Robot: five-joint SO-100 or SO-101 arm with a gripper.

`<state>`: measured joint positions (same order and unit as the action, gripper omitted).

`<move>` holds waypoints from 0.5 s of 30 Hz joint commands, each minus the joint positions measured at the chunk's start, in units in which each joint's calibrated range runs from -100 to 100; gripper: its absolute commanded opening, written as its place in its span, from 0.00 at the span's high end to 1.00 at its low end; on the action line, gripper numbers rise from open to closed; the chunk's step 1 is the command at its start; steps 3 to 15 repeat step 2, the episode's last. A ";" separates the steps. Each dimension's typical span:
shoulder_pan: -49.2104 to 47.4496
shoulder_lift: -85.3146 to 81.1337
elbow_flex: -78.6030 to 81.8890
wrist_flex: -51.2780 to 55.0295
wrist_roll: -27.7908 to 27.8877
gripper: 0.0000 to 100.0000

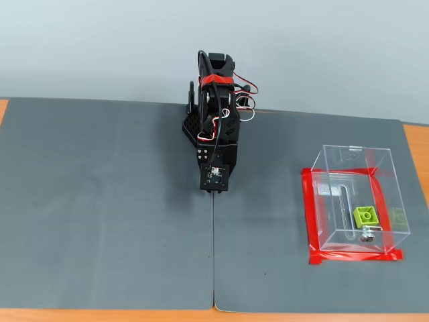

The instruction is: Pick the green lego block and place it into the transparent box

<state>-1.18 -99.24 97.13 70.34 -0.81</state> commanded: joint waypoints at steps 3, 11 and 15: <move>0.17 -0.09 -3.55 0.15 -0.05 0.93; 0.17 -0.09 -3.55 0.15 -0.05 0.93; 0.17 -0.09 -3.55 0.15 -0.05 0.93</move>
